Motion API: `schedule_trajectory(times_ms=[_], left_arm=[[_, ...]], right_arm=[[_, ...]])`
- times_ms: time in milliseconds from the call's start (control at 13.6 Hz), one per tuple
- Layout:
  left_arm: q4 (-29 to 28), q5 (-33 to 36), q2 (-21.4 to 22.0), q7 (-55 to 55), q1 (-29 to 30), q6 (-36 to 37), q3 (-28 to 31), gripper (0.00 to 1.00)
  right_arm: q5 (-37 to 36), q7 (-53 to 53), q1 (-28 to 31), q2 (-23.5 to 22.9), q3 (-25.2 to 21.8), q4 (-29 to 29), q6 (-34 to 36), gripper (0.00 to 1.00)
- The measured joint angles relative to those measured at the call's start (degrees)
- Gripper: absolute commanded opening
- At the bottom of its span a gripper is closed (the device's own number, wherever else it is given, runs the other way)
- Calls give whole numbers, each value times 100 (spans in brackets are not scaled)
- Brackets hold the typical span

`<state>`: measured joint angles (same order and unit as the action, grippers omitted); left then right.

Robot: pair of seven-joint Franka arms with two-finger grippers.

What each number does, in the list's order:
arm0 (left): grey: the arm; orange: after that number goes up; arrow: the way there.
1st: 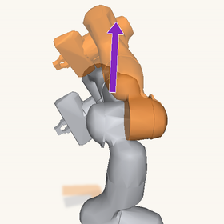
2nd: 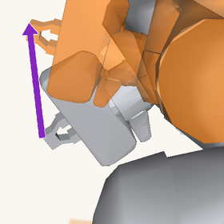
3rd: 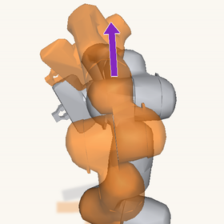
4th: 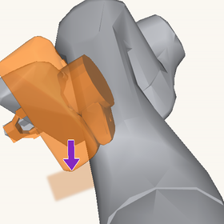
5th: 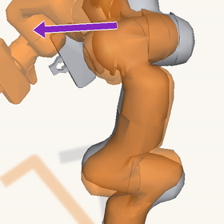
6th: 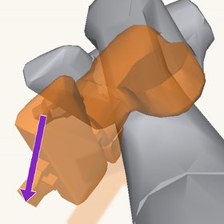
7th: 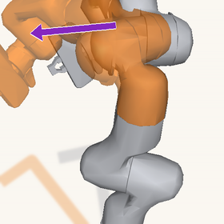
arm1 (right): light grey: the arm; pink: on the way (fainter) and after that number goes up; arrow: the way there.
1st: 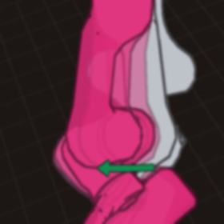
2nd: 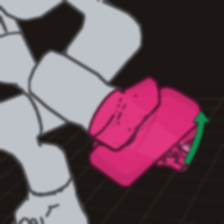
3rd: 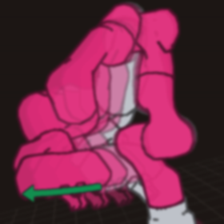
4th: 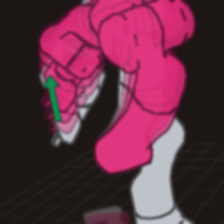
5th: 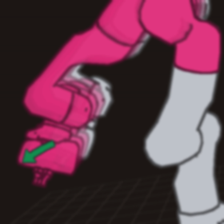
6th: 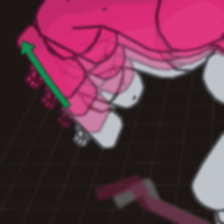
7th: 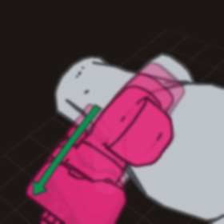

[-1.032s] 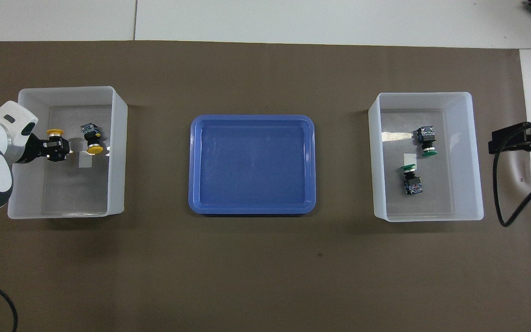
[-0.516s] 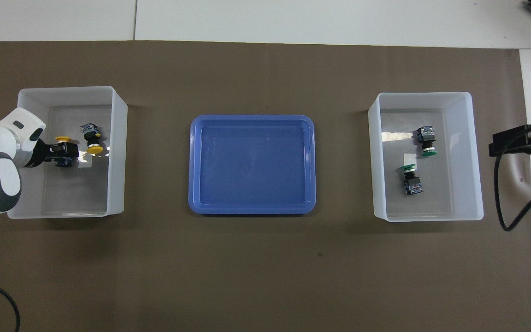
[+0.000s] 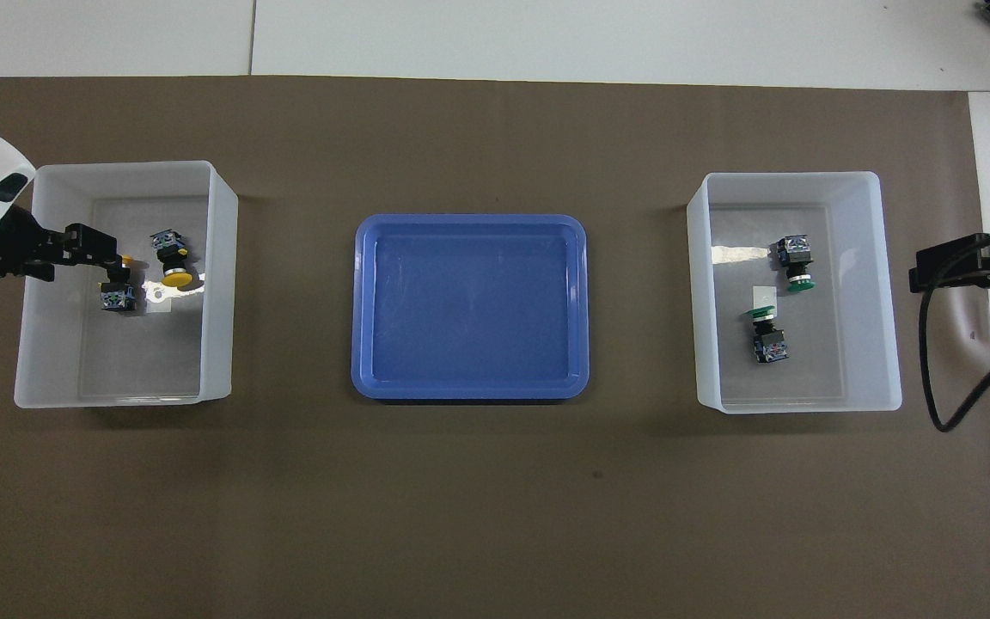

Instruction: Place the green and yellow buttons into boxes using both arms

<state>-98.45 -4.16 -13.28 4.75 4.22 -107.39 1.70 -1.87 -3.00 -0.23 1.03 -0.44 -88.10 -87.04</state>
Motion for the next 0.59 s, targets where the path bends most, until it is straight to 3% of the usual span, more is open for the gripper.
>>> schedule_trajectory(times_ms=[221, 590], left_arm=[[453, 632, 359, -96, -328, 1014, -45, 94], [512, 765, 1290, -11, -555, 1695, -60, 95]], right_arm=[[0, 0, 0, 0, 0, 0, 0, 100], [0, 0, 0, 0, 0, -1, 0, 100]])
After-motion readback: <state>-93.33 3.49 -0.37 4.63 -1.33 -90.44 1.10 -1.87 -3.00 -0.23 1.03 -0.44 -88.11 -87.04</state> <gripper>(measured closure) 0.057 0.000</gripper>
